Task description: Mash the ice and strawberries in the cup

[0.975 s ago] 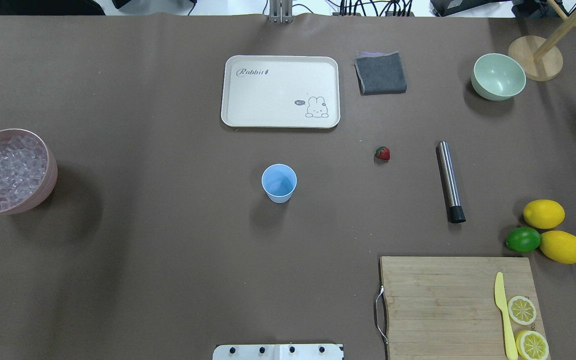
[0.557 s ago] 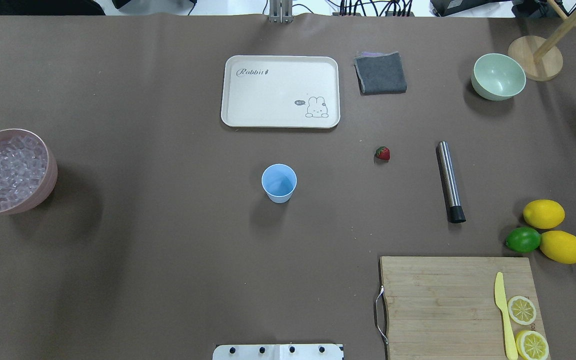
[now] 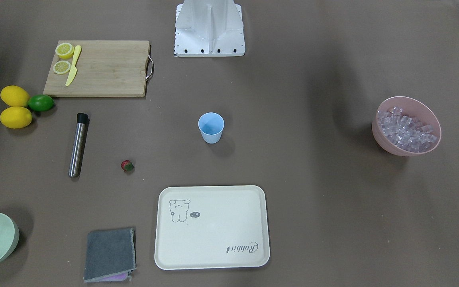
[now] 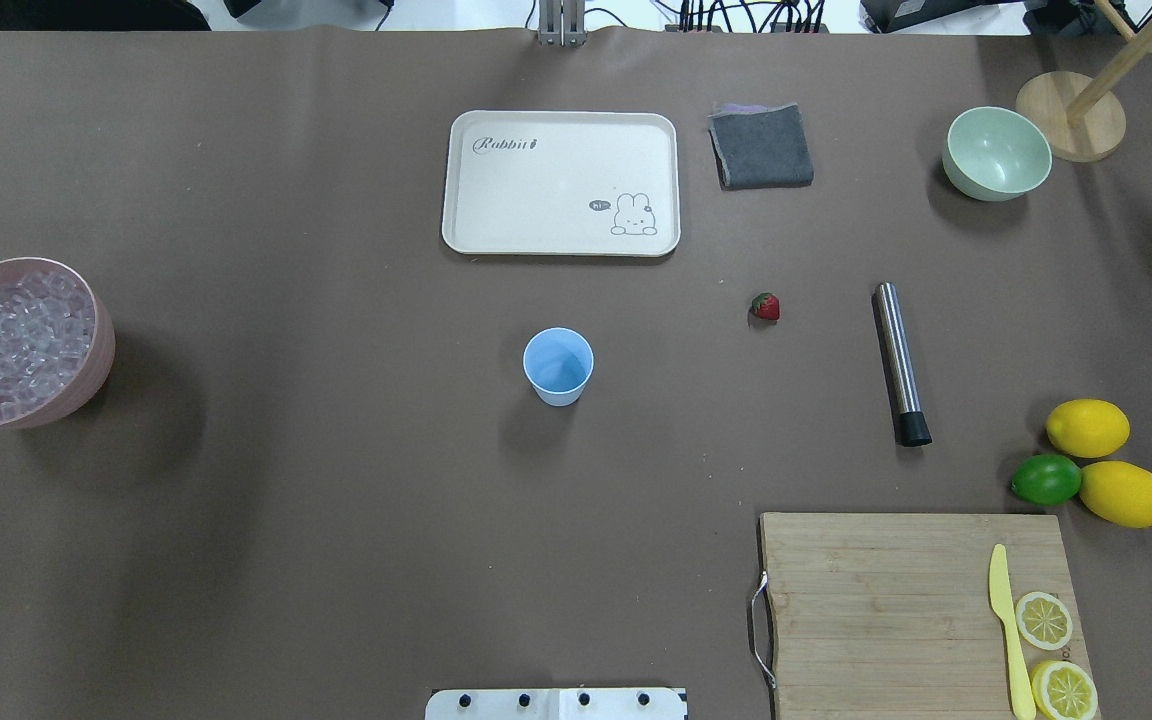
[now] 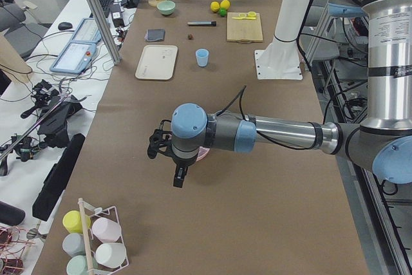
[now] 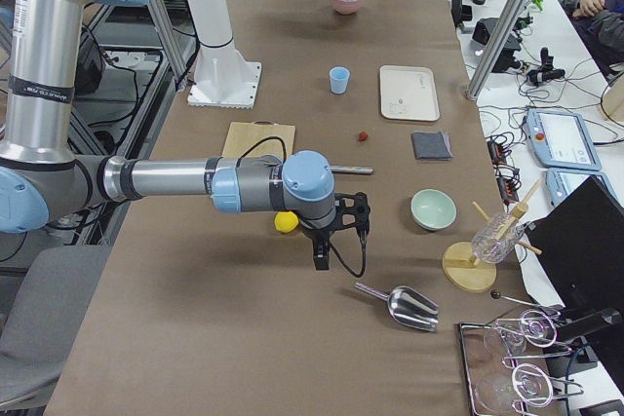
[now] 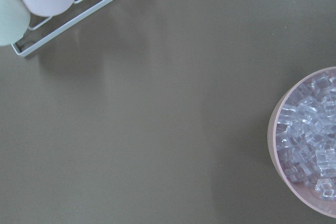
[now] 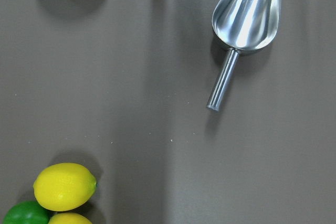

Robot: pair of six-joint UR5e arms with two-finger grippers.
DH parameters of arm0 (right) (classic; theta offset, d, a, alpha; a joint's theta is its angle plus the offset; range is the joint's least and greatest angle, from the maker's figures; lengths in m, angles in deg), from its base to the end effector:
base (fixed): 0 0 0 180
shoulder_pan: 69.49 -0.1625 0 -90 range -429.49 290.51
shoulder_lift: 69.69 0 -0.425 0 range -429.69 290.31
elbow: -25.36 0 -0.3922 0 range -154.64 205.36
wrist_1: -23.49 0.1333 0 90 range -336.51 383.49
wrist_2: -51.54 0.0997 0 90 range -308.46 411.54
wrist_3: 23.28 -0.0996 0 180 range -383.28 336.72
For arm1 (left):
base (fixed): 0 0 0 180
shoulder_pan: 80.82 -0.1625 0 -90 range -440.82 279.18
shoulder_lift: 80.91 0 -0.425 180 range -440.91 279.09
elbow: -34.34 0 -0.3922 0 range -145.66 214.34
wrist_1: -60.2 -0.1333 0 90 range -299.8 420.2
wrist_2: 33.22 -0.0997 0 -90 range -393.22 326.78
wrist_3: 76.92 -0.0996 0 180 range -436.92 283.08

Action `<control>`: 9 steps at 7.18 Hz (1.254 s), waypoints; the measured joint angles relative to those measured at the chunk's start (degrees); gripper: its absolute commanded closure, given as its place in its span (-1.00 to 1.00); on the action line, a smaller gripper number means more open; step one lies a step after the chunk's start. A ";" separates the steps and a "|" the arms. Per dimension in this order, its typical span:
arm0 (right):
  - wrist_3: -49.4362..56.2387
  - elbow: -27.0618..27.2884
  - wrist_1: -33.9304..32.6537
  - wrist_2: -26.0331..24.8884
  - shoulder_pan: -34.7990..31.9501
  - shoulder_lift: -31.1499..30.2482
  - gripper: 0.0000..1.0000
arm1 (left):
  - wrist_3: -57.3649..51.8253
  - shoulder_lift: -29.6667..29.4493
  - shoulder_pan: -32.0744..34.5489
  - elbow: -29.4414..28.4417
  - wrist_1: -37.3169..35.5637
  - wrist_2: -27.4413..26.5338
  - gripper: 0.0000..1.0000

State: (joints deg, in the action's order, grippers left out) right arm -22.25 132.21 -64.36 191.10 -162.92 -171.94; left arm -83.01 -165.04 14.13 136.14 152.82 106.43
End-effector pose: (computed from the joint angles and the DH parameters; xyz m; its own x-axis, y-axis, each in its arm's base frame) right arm 0.0818 -0.4032 0.5988 0.6538 -0.0683 0.7536 -0.0477 0.9902 0.1311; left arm -0.0964 -0.4482 0.5937 0.6602 0.1612 -0.7336 0.0154 0.9736 0.2278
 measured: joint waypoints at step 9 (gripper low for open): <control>-11.53 2.36 10.19 -0.22 3.15 1.00 -1.00 | 2.34 -1.52 -6.89 -2.13 19.15 2.48 -0.97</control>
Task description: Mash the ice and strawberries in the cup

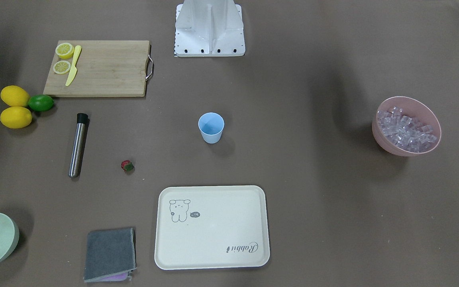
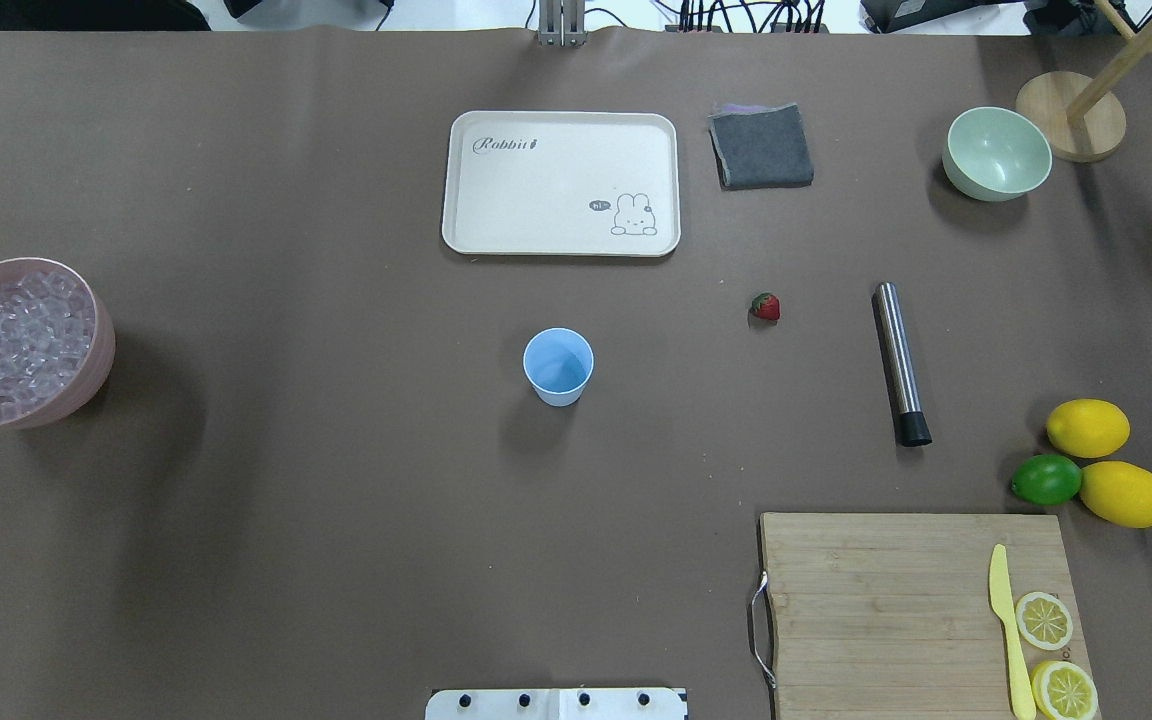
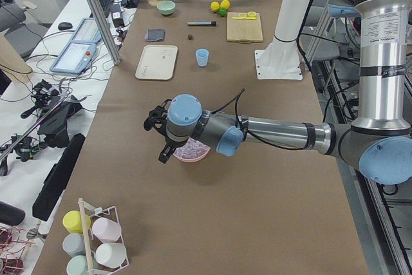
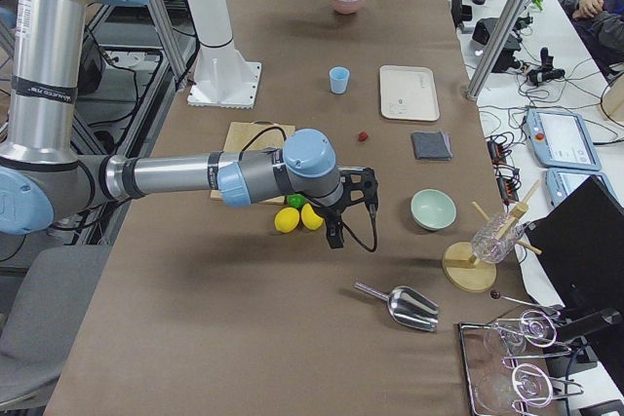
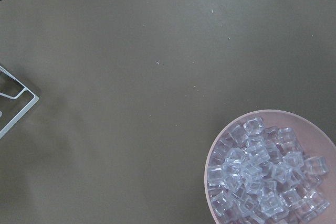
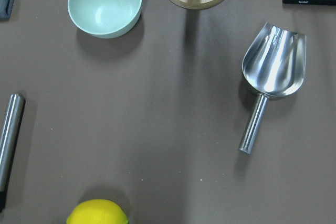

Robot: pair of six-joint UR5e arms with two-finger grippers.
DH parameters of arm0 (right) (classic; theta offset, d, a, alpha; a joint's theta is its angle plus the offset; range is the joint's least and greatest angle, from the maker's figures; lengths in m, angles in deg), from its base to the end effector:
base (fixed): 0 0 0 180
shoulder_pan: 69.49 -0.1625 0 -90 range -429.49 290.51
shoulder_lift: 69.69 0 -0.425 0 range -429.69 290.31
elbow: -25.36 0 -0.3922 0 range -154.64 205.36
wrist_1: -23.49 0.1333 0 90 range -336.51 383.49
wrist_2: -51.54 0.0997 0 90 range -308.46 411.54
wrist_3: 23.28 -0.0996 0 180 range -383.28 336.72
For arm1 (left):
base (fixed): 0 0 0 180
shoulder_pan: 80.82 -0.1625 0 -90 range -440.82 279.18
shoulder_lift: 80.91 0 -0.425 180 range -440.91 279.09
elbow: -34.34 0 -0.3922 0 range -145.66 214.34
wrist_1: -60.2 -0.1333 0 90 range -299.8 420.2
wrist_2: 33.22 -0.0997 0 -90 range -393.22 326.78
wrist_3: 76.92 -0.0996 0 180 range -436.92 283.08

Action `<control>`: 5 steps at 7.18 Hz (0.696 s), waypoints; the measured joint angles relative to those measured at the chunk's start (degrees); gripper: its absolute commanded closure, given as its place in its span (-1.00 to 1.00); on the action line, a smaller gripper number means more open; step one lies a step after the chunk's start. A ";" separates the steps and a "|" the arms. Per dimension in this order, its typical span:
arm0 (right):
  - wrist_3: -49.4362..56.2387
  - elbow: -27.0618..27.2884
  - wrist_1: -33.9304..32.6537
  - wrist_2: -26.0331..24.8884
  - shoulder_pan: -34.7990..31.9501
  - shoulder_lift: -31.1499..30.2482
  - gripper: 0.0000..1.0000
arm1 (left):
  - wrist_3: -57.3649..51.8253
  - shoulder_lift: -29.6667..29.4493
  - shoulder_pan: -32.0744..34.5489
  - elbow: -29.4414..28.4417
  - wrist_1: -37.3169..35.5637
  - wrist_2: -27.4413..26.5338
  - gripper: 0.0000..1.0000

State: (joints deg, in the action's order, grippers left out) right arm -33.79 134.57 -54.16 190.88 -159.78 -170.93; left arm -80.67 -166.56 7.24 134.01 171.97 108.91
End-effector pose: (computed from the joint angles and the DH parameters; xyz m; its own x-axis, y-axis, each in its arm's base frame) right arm 0.0599 -0.4213 0.5512 0.6411 -0.0847 0.7628 -0.1238 0.9695 0.2117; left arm -0.0386 -0.4765 0.5589 0.5981 0.4374 -0.6715 -0.0694 0.8630 0.5004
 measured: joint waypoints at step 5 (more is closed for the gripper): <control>-22.83 1.56 0.82 -6.64 13.51 8.55 -1.00 | 15.54 -0.28 -4.72 3.64 0.23 -2.70 -0.96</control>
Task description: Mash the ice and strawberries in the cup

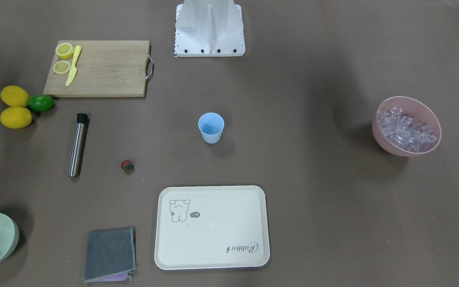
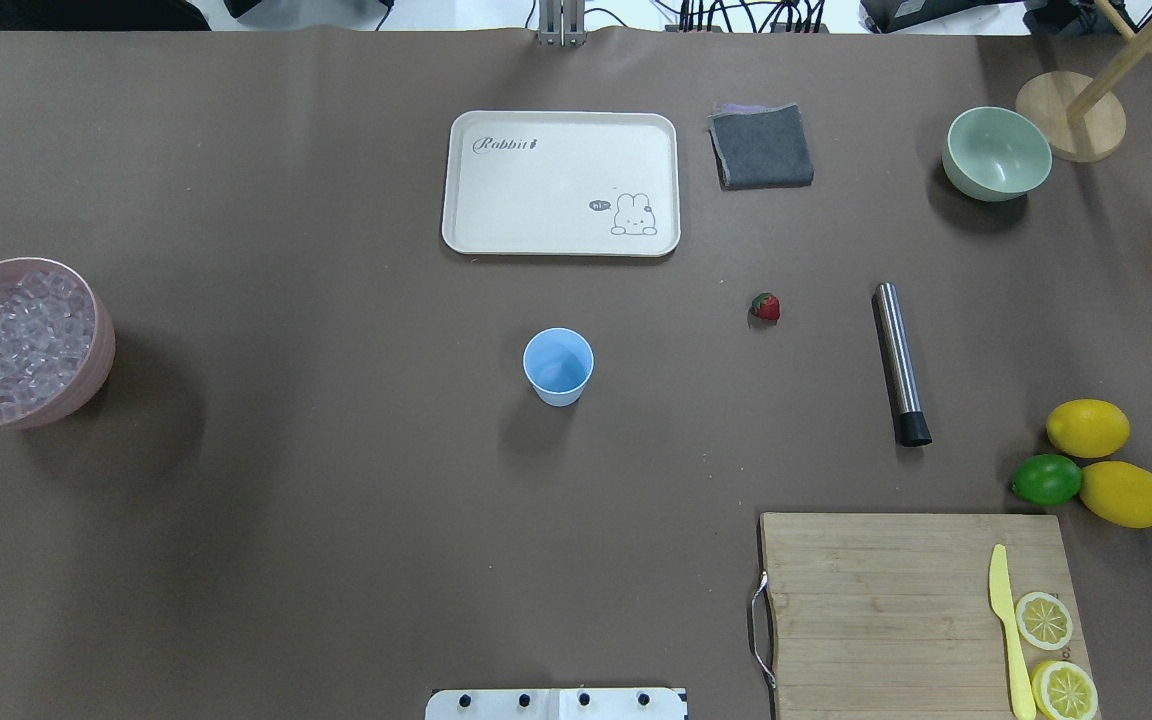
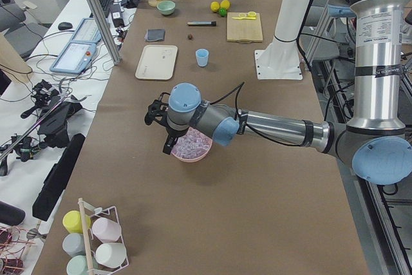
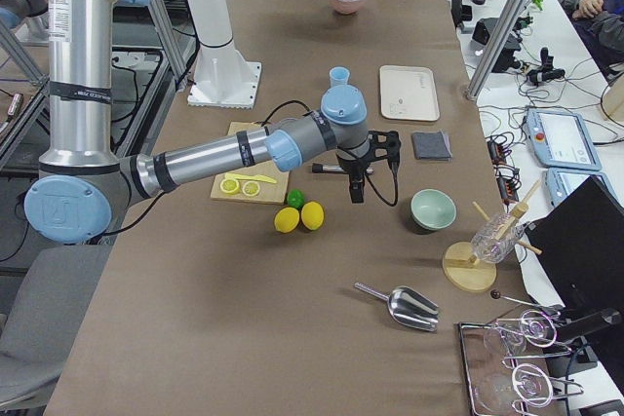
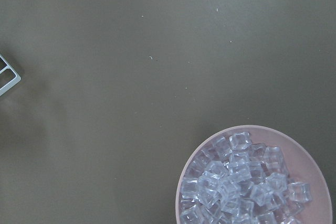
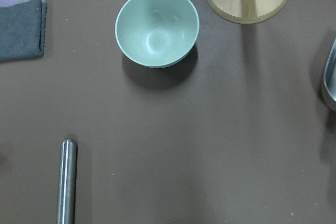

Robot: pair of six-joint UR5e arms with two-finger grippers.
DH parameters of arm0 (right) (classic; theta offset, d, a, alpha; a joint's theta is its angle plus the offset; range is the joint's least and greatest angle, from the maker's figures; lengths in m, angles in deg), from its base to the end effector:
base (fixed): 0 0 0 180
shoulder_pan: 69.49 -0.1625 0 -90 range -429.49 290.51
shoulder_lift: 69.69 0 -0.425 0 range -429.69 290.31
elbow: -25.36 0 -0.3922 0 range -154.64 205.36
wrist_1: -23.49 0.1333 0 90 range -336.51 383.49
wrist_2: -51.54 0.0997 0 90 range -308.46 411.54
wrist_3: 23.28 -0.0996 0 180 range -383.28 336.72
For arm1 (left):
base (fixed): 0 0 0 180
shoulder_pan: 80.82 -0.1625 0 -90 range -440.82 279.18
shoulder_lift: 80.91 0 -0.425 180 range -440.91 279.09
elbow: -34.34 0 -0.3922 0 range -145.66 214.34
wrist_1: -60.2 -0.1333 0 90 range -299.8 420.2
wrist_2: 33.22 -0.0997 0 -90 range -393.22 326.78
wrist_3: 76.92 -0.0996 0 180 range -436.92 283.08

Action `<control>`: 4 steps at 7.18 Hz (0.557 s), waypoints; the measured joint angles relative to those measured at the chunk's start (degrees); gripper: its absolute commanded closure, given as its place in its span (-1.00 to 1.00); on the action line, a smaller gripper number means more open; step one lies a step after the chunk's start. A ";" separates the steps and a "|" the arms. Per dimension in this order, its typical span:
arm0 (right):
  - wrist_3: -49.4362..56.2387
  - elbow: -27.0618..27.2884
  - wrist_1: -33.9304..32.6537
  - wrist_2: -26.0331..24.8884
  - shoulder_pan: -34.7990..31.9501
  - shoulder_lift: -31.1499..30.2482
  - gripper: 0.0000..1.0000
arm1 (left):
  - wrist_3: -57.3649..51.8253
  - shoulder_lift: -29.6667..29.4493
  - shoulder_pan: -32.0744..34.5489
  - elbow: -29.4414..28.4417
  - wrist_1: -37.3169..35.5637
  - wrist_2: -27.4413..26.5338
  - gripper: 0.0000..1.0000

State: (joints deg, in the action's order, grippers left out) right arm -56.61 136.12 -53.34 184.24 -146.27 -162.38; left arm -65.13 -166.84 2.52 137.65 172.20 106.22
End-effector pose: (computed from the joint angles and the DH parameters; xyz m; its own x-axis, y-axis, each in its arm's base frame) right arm -0.0449 -0.4785 0.4763 0.6380 0.0308 0.7694 -0.1855 0.9759 0.1147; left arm -0.0021 -0.4793 0.5271 0.6078 0.2834 -0.7418 0.0256 0.9267 0.3750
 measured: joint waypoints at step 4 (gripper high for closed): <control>-8.87 0.66 0.04 -4.49 7.74 3.62 -1.00 | 14.63 0.54 -15.76 1.10 5.96 -12.52 -0.96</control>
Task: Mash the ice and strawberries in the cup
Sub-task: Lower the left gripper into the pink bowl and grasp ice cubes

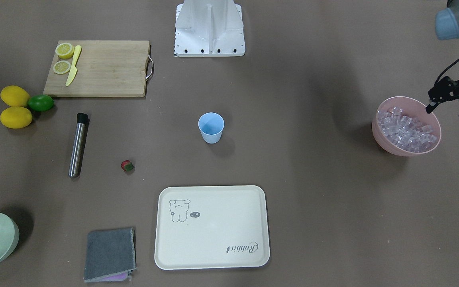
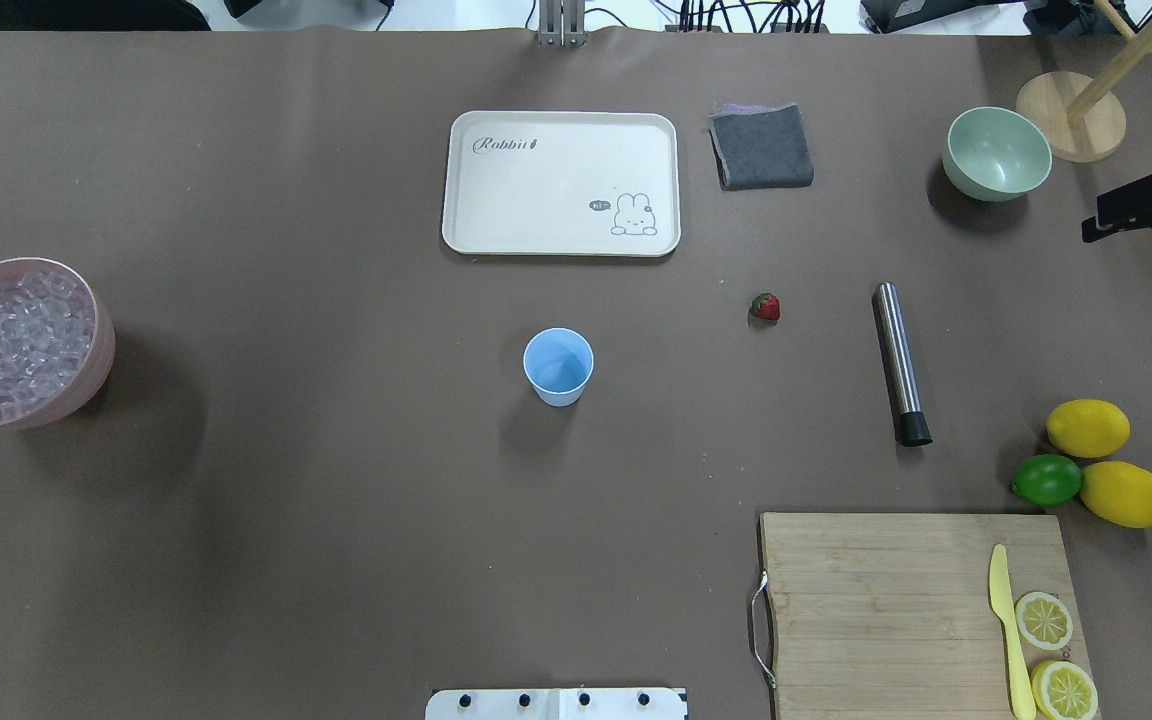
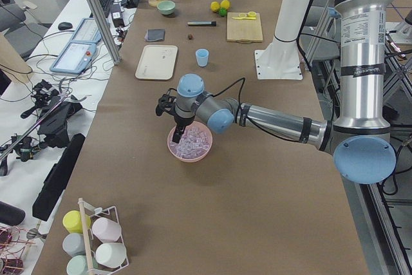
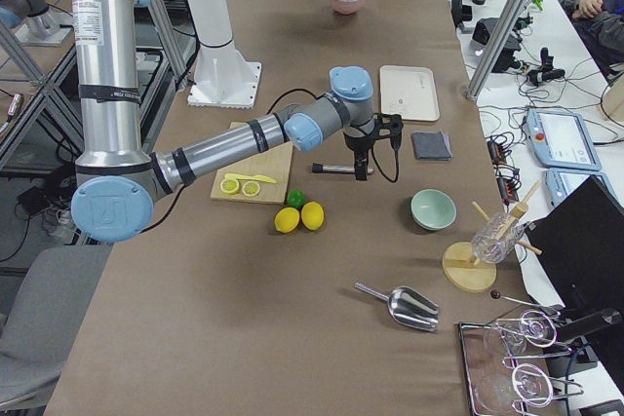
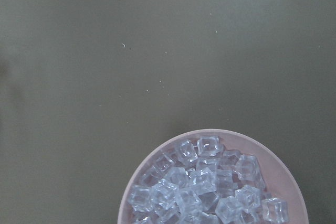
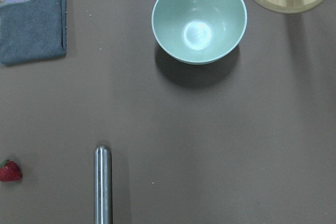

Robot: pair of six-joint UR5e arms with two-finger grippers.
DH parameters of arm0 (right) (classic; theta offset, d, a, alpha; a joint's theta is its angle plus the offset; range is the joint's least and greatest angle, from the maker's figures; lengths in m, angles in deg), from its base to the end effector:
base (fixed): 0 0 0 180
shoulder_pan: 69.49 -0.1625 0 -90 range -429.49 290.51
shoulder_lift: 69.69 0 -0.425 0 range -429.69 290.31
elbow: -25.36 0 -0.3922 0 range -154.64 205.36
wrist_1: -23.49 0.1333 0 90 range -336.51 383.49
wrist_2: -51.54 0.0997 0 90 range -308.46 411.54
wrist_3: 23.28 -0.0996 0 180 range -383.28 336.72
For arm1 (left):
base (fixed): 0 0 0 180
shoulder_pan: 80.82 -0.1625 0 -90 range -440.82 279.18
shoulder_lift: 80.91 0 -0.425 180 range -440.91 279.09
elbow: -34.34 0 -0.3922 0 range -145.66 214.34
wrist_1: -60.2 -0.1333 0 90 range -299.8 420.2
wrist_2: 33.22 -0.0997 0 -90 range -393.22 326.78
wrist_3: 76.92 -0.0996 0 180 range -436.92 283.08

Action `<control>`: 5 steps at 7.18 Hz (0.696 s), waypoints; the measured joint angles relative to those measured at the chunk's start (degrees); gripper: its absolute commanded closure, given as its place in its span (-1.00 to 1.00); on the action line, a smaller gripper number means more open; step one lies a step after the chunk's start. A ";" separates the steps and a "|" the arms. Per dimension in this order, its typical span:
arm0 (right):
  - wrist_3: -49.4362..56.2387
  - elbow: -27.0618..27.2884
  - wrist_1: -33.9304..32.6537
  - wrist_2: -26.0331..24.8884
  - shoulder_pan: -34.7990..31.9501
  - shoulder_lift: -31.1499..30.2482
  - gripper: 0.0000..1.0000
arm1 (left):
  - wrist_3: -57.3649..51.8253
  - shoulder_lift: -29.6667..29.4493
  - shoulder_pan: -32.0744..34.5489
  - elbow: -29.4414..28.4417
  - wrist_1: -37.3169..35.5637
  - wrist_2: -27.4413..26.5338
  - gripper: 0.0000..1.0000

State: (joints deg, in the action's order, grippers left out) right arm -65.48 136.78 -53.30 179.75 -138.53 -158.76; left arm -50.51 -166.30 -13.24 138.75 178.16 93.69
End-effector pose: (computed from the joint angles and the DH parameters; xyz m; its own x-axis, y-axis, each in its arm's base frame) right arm -0.1106 -0.4891 0.4440 0.6437 0.0532 0.7634 -0.1909 0.9772 0.0928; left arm 0.1151 -0.4717 0.5213 0.6705 0.2525 -0.6976 -0.0037 0.9414 0.3373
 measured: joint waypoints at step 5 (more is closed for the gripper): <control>-0.16 0.60 0.07 -0.64 0.81 -0.06 -1.00 | 5.61 2.82 -8.66 -5.58 10.87 -5.98 -0.85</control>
State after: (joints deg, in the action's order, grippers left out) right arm -65.64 137.38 -53.24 179.11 -137.72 -158.82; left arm -44.90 -163.49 -21.90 133.17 189.03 87.71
